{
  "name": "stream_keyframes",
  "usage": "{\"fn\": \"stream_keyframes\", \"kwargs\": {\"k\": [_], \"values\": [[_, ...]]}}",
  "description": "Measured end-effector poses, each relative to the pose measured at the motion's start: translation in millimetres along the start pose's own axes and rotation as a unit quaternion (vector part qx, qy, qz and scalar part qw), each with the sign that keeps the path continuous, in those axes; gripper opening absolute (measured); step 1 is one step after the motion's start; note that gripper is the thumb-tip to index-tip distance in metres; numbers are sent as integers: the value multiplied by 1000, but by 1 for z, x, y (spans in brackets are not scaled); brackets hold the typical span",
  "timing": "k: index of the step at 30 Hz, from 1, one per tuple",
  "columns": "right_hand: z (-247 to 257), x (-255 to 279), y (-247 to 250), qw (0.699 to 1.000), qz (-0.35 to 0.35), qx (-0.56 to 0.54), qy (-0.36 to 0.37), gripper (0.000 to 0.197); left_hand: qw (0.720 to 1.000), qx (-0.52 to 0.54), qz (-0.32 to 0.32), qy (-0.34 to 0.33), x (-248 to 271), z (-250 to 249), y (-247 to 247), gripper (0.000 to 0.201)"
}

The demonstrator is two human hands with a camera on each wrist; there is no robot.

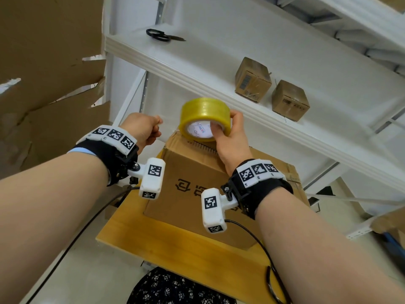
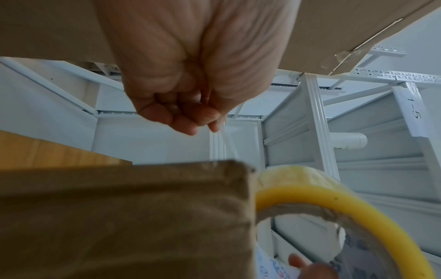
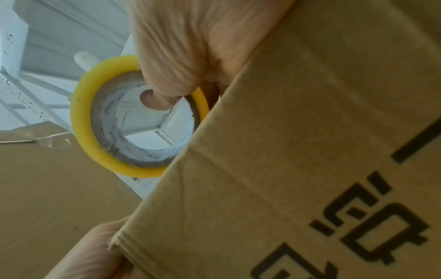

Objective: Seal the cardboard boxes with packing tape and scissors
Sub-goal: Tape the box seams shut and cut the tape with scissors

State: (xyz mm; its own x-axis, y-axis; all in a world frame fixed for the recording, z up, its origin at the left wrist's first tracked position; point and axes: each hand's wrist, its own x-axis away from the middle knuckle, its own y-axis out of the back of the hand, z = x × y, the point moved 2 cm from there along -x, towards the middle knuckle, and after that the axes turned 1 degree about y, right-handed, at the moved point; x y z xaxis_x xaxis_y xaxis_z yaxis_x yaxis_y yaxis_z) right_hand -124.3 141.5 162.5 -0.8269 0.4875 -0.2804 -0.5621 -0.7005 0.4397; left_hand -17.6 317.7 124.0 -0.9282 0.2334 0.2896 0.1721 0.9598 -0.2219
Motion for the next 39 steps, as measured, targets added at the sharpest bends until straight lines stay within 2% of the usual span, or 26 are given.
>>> {"fn": "stream_keyframes", "kwargs": {"k": [3,7,9,11,13,16,21,25,28,31,33,36,39], "values": [[2,0,4,1000,-25,11,-2,24,1000,11,-7,-5,4,-7,-6,23],[0,-1,4,999,-43,2,-34,32,999,28,20,13,12,-11,-13,22],[-1,-2,4,998,-51,-9,-47,30,999,15,18,-25,12,-8,-13,20],[0,-3,4,996,-61,-15,-57,25,994,-28,14,-105,12,-6,-13,20],[0,-4,3,995,-72,-18,-64,20,983,-67,10,-173,10,-6,-13,20],[0,-5,3,992,-92,-29,-78,21,965,-109,29,-235,10,-7,-15,21],[0,-5,2,991,-95,-39,-90,25,929,-229,64,-282,17,-10,-31,23],[1,-3,2,990,-96,-48,-95,27,883,-334,70,-323,18,-12,-38,25],[6,-2,-1,988,-95,-58,-108,34,881,-339,47,-327,13,-9,-39,26],[12,-4,-5,981,-99,-96,-134,59,889,-330,33,-317,11,-7,-39,24],[14,-7,-10,975,-103,-126,-148,65,896,-315,33,-312,10,-7,-37,24],[23,-7,-23,965,-90,-194,-154,42,897,-312,32,-311,11,-6,-36,23],[25,-4,-38,951,-66,-265,-148,16,885,-339,17,-320,13,-9,-35,20]]}}
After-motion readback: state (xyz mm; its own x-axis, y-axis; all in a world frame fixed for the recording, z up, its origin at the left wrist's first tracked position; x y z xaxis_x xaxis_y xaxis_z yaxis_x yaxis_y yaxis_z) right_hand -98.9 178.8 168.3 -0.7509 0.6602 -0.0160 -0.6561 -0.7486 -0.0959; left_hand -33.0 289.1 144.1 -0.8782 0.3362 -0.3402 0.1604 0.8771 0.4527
